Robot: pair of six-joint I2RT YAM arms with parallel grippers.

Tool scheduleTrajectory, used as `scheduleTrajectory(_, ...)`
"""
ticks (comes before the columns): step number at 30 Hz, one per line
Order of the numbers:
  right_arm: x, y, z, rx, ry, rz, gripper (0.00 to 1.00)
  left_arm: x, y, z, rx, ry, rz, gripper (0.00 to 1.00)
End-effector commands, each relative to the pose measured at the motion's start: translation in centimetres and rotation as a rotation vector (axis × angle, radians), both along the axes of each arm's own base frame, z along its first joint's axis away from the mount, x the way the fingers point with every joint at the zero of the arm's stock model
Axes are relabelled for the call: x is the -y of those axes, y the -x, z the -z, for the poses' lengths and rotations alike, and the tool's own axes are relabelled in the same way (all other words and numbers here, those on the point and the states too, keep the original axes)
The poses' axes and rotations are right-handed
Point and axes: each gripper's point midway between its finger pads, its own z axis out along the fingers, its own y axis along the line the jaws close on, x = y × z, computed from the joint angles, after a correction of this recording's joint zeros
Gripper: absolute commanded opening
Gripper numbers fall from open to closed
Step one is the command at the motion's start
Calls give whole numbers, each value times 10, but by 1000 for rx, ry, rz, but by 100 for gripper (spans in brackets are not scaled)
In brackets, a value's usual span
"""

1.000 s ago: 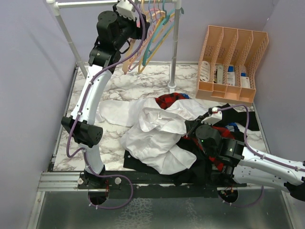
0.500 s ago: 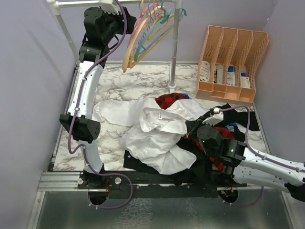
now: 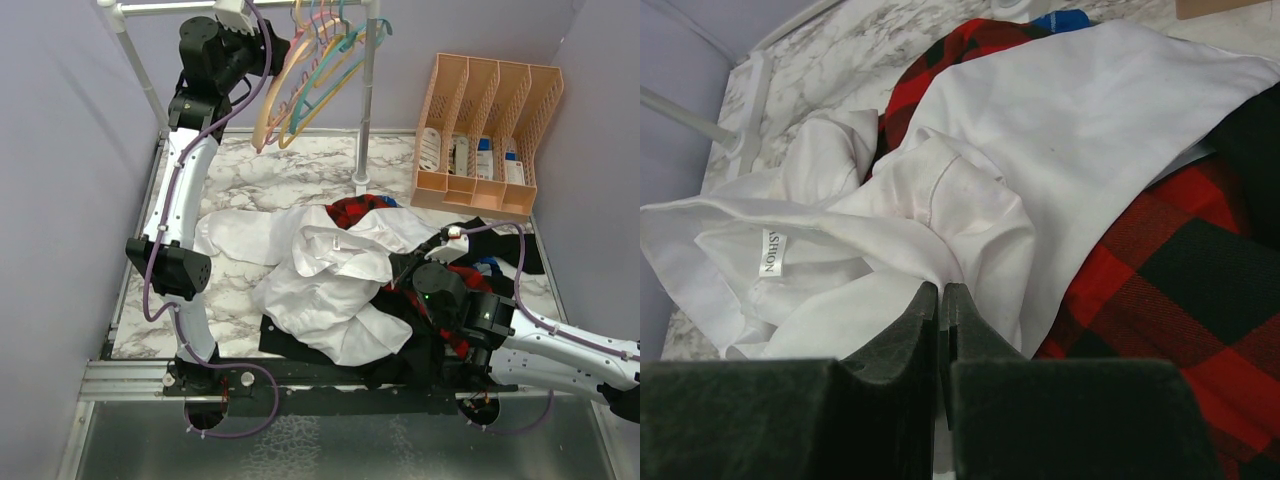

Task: Place the shirt on the hanger
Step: Pick up the hanger from the clothesline.

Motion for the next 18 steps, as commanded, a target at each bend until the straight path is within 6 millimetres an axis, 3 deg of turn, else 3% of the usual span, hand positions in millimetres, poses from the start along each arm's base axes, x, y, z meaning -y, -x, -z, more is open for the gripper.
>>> scheduleTrajectory(1,10,-1,8,-5,21,39,1,6,4,1,41,-82,0,57)
scheduleTrajectory(18,12,0,8,-5,18,45,1,24,13,6,58,-136,73,58)
